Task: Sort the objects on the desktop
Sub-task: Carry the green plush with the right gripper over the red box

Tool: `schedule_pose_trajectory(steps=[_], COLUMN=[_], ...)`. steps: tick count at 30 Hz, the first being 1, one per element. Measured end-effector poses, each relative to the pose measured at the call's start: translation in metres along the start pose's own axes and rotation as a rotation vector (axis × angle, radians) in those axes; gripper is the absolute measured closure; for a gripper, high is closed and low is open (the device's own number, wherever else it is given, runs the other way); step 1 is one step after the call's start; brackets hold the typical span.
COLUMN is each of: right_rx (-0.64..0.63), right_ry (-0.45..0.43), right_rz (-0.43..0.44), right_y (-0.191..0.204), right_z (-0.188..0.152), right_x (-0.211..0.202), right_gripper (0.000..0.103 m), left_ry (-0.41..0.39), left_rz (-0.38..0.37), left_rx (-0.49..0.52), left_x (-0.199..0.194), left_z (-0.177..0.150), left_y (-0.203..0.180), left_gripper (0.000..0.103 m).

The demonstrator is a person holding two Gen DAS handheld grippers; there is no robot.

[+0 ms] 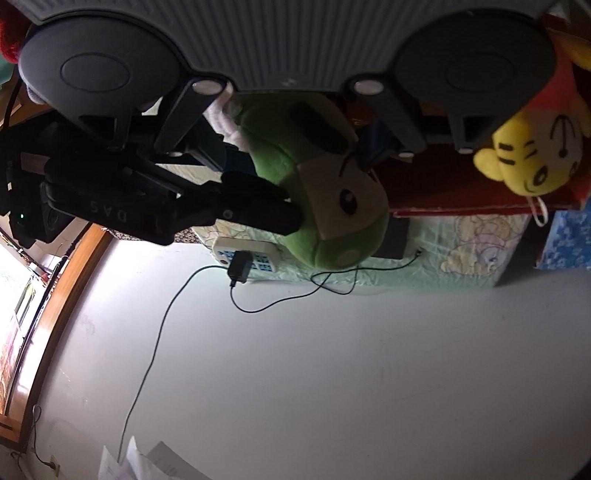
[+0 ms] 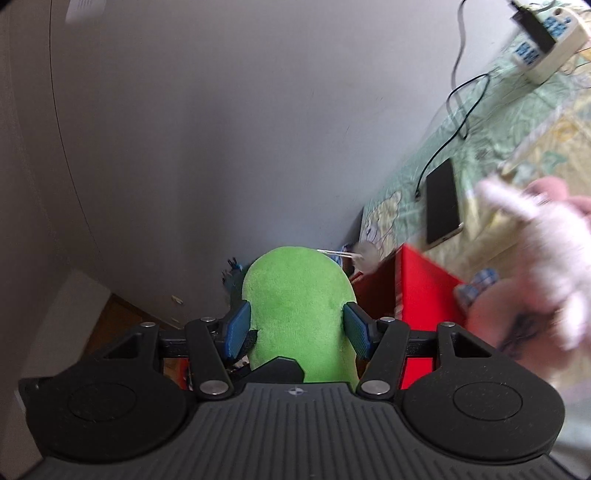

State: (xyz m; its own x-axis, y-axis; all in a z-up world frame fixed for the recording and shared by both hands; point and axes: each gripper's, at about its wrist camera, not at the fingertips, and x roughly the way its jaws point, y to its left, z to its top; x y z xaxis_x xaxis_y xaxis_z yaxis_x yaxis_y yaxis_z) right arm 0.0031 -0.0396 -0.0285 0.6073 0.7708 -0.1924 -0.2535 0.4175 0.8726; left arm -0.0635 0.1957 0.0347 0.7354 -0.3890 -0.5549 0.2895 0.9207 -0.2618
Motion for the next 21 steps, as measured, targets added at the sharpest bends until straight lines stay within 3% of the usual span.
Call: schedule_pose_trajectory(steps=[10,21], right_rx=[-0.030,-0.063], right_ry=[0.067,0.116], right_rz=[-0.086,-0.215], right_y=[0.012,0.015], right_z=[-0.031,-0.041], right_x=[0.067,0.100], right_gripper=[0.043,0.043], left_ry=[0.083,0.150], left_rz=[0.048,0.055], left_rx=[-0.050,-0.028], left_x=[0.010,0.032], left_z=[-0.012,-0.024], left_y=[0.080,0.108], left_gripper=[0.025,0.027])
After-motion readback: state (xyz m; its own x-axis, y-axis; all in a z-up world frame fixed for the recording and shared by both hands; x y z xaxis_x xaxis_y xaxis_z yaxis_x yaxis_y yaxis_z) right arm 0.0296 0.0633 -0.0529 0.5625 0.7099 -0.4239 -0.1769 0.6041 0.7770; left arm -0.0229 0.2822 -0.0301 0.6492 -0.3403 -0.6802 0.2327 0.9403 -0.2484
